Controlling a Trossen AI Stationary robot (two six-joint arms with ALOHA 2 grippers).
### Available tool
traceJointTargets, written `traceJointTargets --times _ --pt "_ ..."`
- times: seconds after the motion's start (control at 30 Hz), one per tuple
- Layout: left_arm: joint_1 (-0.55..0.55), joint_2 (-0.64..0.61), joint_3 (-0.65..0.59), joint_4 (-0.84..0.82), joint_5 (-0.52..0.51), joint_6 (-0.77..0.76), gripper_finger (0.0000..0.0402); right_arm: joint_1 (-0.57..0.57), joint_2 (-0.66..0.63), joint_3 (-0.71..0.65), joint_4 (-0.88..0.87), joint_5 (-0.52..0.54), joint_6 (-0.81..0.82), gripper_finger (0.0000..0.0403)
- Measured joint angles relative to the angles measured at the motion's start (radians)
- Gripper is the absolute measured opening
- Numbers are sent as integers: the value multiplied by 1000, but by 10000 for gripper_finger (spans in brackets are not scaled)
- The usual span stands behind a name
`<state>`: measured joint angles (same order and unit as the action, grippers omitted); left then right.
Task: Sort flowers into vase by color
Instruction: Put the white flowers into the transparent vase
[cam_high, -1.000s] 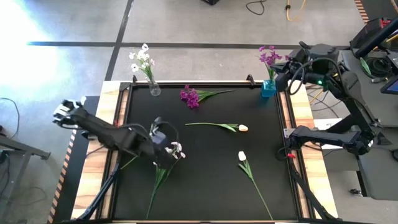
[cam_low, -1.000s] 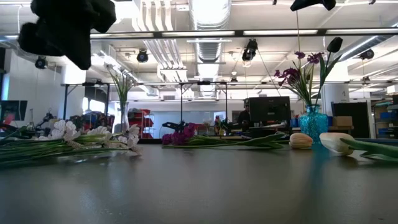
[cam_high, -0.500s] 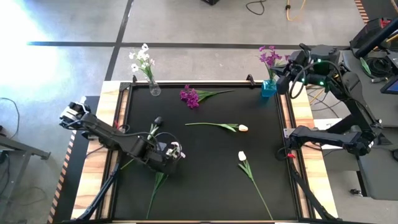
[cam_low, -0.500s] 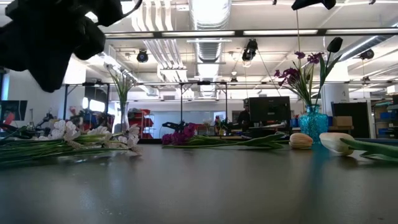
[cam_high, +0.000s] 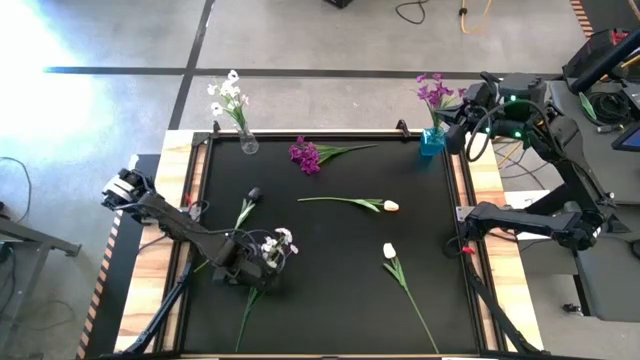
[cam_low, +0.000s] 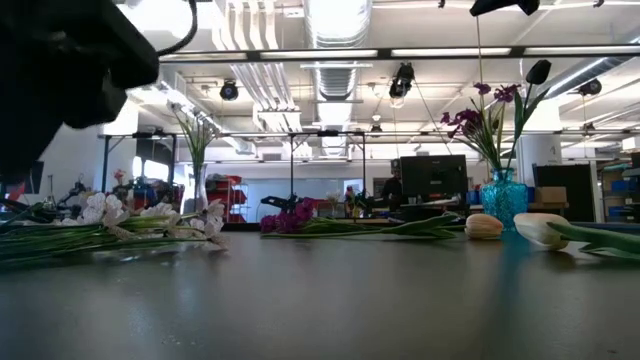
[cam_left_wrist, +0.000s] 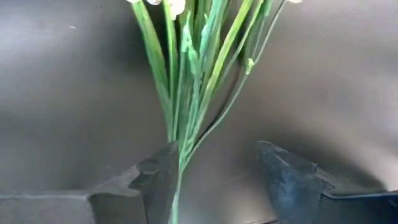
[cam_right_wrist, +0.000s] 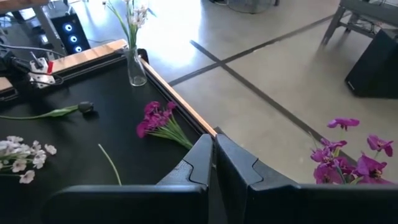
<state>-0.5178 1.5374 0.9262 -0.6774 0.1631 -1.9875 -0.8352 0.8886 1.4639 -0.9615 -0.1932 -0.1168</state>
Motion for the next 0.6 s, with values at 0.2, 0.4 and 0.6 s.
traceJointTargets --times 0.2,0.4,0.6 --pt "0 35 -67 95 16 -72 195 0 3 0 1 1 -15 13" --pt "0 75 -84 99 38 -90 166 0 3 0 1 2 -15 13" --pt "0 121 -83 167 49 -46 137 0 2 0 1 2 -16 13"
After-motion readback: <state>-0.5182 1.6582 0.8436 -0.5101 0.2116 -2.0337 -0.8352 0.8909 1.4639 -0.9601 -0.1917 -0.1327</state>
